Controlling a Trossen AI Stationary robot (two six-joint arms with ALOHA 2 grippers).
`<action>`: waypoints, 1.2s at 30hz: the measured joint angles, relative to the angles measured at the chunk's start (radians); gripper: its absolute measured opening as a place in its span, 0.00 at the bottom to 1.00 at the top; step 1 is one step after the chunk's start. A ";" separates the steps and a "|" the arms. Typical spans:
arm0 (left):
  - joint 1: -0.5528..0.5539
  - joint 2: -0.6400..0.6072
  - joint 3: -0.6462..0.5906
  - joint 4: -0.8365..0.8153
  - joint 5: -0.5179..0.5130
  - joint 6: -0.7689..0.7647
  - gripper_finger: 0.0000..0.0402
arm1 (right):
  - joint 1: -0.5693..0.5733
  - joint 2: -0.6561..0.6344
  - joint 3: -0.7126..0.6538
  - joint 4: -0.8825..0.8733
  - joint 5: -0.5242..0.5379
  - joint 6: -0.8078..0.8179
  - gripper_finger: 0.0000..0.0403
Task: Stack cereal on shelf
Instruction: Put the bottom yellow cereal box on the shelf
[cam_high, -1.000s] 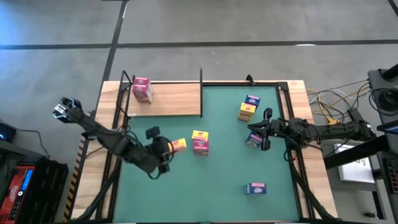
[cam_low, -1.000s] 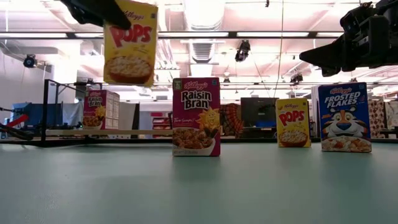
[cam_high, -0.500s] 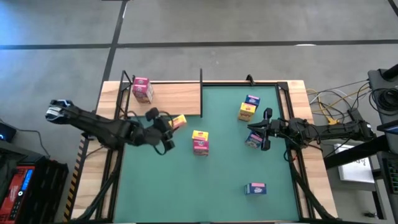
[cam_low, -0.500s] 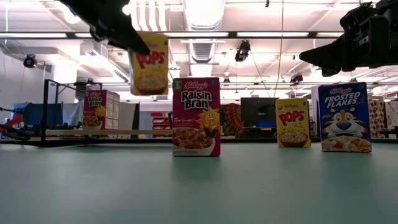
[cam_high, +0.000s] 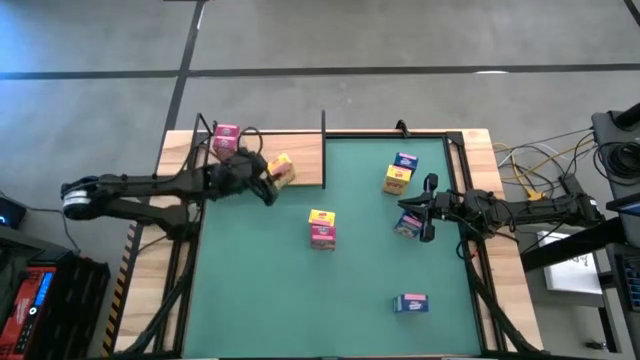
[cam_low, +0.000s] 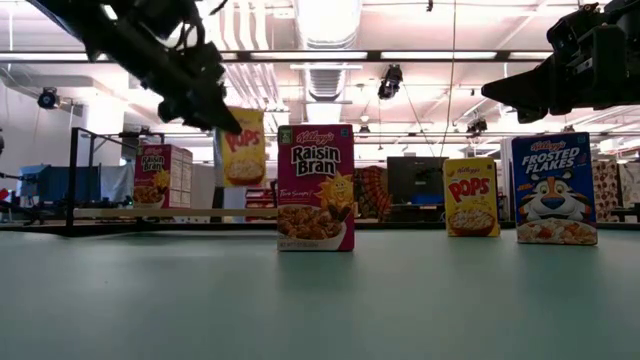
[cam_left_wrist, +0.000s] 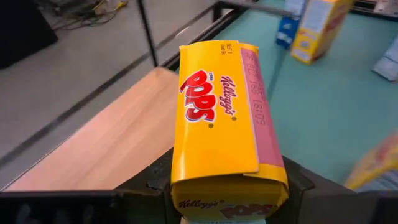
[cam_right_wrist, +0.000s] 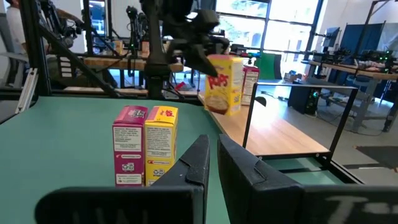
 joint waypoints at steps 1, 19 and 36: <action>0.020 0.000 -0.005 0.009 0.001 0.010 0.36 | 0.000 0.000 0.000 0.000 0.000 0.000 0.06; 0.331 0.190 -0.024 0.241 0.253 0.123 0.37 | 0.000 0.000 0.000 0.000 0.000 0.000 0.06; 0.351 0.182 0.114 0.021 0.286 0.132 0.52 | 0.000 0.000 0.000 0.000 0.000 0.000 0.06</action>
